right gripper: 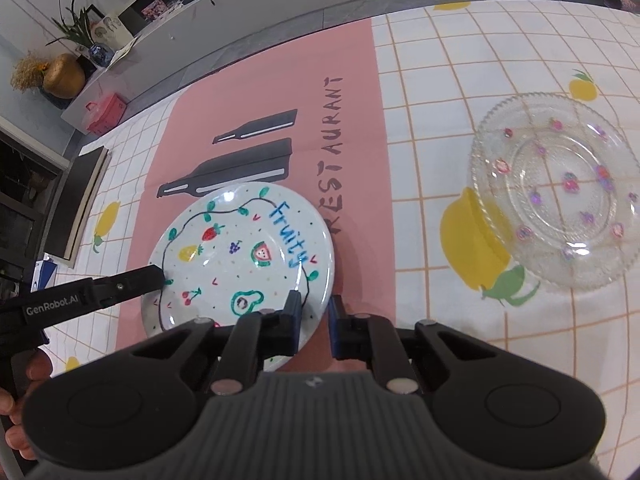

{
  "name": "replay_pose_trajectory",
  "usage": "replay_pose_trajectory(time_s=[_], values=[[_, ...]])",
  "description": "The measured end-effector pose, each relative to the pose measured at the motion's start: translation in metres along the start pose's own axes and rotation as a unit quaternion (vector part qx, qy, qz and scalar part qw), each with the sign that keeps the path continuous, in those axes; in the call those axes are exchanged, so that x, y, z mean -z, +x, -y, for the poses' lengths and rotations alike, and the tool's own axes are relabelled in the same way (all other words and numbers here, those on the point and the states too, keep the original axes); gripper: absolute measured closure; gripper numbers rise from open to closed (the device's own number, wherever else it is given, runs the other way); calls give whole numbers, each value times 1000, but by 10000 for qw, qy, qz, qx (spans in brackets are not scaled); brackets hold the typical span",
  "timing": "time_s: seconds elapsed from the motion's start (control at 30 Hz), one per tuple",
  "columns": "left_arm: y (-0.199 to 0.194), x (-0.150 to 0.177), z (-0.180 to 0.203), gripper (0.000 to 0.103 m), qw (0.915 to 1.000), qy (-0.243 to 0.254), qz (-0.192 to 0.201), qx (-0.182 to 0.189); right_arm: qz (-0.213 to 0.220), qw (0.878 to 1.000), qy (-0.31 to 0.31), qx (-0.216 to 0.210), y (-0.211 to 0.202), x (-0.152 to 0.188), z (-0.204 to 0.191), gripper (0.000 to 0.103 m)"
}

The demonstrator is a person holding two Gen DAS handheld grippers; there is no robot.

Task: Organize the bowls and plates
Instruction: 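Close both grippers on the 'Fruity' plate rim, then lift and carry the 'Fruity' plate with both grippers toward the glass plate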

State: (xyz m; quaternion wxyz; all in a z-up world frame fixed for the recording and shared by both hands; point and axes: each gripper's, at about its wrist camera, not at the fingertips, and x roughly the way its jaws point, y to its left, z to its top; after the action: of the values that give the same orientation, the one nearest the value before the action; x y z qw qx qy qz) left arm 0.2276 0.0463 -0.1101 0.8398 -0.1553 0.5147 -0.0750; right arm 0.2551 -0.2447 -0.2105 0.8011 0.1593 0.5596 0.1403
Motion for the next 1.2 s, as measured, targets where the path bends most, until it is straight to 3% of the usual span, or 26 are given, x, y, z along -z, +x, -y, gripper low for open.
replay_pose_trajectory(time_s=[0.23,0.3,0.37,0.4,0.47,0.57,0.73,0.83,0.97,1.03,1.07,1.2], values=[[-25,2,21,92,9996,101,180,202,111,9999,78,-25,-24,10,8,94],[-34,3,30,96,9992,157,252,274,150,9999,62,3,-32,14,11,103],[-38,5,40,97,9973,49,101,727,83,9972,261,-693,-41,17,15,103],[-37,9,48,101,9978,169,66,632,28,9963,315,-794,-45,18,13,103],[-30,17,64,100,9985,491,65,214,266,9986,-125,-434,-56,21,-2,103],[-13,23,60,100,9994,275,-145,123,351,9987,-255,-270,-57,21,0,103],[-4,25,47,103,9997,207,-130,14,296,9995,-116,-56,-47,25,24,103],[-8,22,46,103,9998,125,-116,113,180,9998,106,-56,-38,25,37,101],[-8,18,47,103,9996,263,-79,30,44,9997,236,3,-27,27,47,84],[-6,17,44,98,9995,285,-112,53,16,9996,269,-5,-24,27,49,73],[-4,17,43,98,9995,304,-102,43,-9,9996,284,-8,-22,26,49,73],[6,16,35,81,9992,364,-176,-14,-48,9992,397,-85,-16,26,50,70]])
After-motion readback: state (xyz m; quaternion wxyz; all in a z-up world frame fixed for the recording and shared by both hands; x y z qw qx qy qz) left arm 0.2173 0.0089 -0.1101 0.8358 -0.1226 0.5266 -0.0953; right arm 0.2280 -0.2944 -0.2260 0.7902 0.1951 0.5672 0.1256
